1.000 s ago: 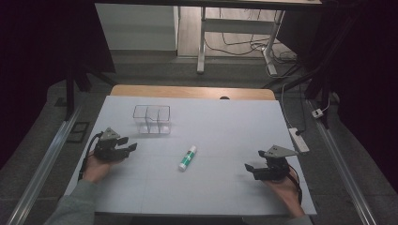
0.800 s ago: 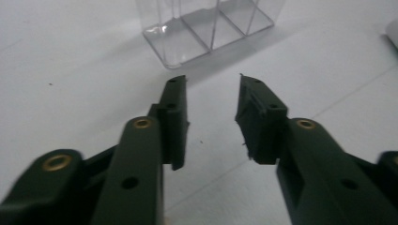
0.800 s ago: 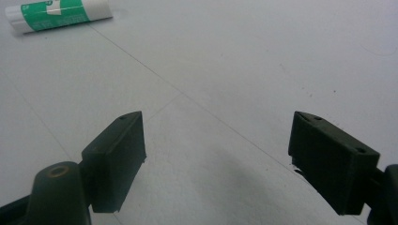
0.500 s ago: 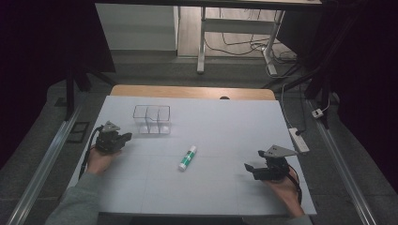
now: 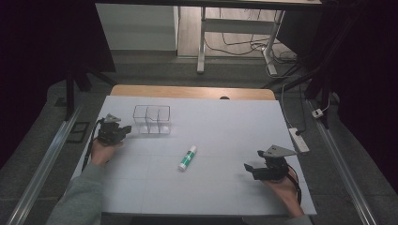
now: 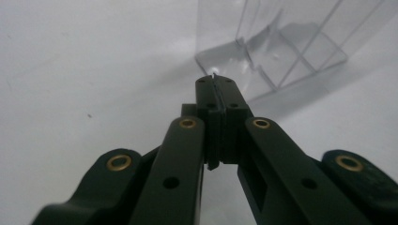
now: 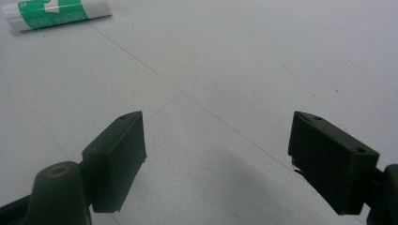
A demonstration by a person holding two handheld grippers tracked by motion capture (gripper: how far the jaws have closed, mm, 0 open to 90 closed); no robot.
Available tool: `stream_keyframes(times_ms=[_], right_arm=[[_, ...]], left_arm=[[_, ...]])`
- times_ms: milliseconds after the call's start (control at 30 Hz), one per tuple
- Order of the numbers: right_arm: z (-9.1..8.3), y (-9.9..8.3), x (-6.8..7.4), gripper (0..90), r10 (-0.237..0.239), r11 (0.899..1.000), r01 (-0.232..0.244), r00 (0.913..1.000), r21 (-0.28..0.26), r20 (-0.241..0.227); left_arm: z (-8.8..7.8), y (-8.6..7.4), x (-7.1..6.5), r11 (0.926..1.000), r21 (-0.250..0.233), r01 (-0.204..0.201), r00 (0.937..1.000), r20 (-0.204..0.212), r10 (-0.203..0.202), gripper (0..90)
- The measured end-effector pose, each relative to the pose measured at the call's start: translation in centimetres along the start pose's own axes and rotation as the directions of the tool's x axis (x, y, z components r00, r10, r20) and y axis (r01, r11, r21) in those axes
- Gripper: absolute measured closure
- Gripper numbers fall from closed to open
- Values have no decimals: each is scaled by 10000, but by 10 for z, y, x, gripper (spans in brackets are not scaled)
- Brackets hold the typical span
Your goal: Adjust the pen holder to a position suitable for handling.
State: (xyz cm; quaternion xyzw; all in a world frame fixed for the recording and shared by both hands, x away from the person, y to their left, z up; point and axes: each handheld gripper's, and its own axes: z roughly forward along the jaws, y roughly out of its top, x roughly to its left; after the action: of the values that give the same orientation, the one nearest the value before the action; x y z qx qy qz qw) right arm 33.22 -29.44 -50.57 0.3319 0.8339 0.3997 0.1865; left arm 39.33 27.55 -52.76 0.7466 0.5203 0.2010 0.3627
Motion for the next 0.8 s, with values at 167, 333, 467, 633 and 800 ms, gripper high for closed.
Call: stream_keyframes(times_ms=[167,333,467,633,800], right_arm=[[1,0,1,186,-23,10000,23,10000,34,11],[2,0,1,187,-5,10000,5,10000,37,-6],[3,0,2,187,-80,9999,80,10000,119,-34],[3,0,1,188,-59,9999,59,10000,115,-37],[3,0,2,188,-76,9999,76,10000,146,-27]], left_arm=[[11,7,7,9999,43,96,10000,13,-96,888],[21,8,12,9992,173,362,9989,300,-367,888],[25,9,10,9992,243,307,9987,407,-317,888],[29,11,8,9996,198,176,9983,549,-187,889],[32,13,8,9995,226,210,9980,589,-223,889]])
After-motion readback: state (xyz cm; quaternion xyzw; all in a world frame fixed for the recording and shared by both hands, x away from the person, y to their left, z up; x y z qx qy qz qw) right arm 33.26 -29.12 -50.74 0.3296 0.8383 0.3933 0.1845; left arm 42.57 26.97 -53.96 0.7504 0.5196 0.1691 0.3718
